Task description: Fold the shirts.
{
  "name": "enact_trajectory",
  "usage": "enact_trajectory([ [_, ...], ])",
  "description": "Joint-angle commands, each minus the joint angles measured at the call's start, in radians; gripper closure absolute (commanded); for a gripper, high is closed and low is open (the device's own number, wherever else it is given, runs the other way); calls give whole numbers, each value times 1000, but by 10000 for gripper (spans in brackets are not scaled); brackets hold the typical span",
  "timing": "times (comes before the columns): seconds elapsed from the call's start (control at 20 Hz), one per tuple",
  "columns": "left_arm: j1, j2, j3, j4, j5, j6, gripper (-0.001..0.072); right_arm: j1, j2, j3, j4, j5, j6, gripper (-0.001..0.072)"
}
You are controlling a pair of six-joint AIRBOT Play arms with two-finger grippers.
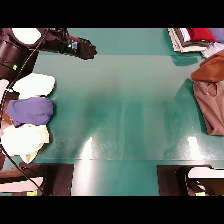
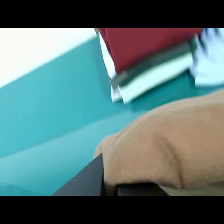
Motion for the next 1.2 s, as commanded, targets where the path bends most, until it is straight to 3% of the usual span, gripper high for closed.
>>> enact_trajectory([
  [0.0,0,0,0,1,-8,0,681,-2,0,81,-13,67,-6,701],
  [0.25,-1,0,0,1,-43,0,681,-24,16,91,-182,269,-2,701],
  [0.95,0,0,0,1,-77,1,681,-266,395,-545,-499,346,35,688],
  [1.1,0,0,0,1,-84,0,681,-333,431,-642,-561,345,102,317],
  [1.15,-1,0,0,1,-89,1,682,-361,435,-660,-568,360,126,227],
])
